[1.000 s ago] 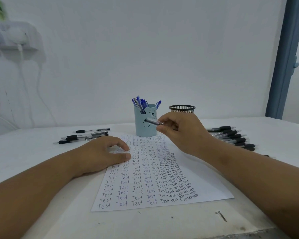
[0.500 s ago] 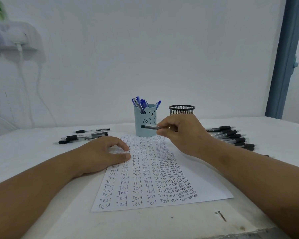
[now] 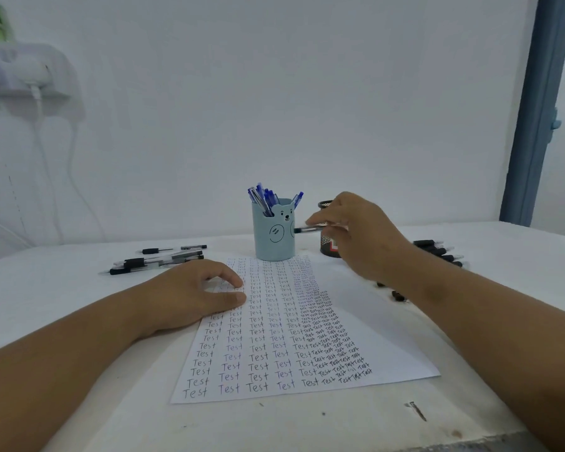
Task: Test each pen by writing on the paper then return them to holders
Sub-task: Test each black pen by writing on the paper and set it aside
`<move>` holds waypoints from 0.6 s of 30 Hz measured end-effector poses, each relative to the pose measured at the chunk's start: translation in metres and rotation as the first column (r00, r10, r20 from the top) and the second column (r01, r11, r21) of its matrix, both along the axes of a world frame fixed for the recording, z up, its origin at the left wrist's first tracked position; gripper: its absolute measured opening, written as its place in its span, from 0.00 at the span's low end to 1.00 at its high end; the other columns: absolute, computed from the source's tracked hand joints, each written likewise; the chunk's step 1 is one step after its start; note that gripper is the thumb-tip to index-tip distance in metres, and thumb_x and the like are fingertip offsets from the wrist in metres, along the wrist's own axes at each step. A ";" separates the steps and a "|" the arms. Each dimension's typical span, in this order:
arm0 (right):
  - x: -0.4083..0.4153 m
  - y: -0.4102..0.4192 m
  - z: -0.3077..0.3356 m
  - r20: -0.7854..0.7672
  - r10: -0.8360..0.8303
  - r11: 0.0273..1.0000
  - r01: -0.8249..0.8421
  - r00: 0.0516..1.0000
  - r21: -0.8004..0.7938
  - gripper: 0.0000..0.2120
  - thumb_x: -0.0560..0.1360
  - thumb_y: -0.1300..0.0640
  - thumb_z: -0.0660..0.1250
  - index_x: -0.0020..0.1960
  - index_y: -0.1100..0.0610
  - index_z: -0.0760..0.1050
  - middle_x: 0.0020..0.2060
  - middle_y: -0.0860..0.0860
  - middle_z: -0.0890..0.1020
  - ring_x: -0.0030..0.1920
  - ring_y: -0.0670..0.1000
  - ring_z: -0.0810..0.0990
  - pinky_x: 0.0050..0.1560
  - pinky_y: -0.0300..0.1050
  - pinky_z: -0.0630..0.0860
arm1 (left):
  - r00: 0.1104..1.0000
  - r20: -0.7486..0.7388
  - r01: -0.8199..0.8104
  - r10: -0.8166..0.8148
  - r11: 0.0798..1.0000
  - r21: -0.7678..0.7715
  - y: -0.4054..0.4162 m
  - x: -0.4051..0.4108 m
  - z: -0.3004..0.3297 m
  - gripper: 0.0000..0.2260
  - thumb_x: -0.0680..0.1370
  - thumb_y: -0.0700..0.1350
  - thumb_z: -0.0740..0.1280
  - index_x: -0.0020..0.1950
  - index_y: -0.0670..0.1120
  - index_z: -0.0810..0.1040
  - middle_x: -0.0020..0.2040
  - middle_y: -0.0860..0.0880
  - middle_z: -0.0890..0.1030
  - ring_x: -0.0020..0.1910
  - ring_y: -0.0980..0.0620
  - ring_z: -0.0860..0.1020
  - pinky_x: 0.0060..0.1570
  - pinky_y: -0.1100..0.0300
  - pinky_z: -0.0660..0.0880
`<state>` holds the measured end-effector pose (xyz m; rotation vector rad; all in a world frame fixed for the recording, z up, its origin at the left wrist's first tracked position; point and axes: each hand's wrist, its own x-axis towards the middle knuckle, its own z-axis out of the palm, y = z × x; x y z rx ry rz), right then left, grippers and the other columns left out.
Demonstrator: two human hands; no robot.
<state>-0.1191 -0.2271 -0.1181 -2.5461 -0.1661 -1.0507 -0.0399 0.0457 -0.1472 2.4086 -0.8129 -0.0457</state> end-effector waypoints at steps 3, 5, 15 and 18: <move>-0.003 -0.017 0.009 -0.071 -0.120 0.992 0.117 0.990 -0.041 0.13 0.80 0.65 0.66 0.58 0.53 0.84 0.48 0.50 0.74 0.52 0.53 0.76 0.56 0.48 0.72 | 1.000 0.000 0.002 -0.002 1.000 -0.004 0.000 0.000 0.000 0.17 0.69 0.66 0.71 0.55 0.63 0.81 0.62 0.67 0.74 0.65 0.62 0.70 0.63 0.60 0.63; -0.004 -0.029 0.013 -0.129 -0.213 0.975 0.201 0.969 -0.096 0.13 0.80 0.65 0.65 0.58 0.53 0.84 0.49 0.50 0.74 0.55 0.54 0.76 0.57 0.48 0.72 | 1.000 0.004 0.005 -0.005 1.000 -0.003 0.000 0.000 0.000 0.18 0.68 0.67 0.71 0.55 0.63 0.81 0.62 0.67 0.74 0.65 0.62 0.70 0.64 0.59 0.63; -0.021 -0.046 0.020 -0.352 -0.264 0.964 0.260 0.898 -0.060 0.18 0.76 0.70 0.63 0.55 0.52 0.84 0.49 0.51 0.81 0.45 0.50 0.77 0.41 0.39 0.69 | 1.000 0.006 0.001 0.000 1.000 -0.005 0.000 0.001 0.000 0.16 0.70 0.66 0.71 0.54 0.63 0.81 0.62 0.66 0.75 0.64 0.62 0.70 0.62 0.60 0.63; -0.025 -0.049 0.021 -0.389 -0.254 0.966 0.250 0.885 -0.061 0.22 0.73 0.72 0.59 0.53 0.51 0.83 0.47 0.51 0.82 0.39 0.48 0.76 0.35 0.38 0.70 | 1.000 -0.002 -0.005 0.005 1.000 -0.010 0.000 0.001 0.000 0.16 0.69 0.66 0.72 0.54 0.63 0.81 0.63 0.65 0.74 0.65 0.61 0.70 0.63 0.59 0.63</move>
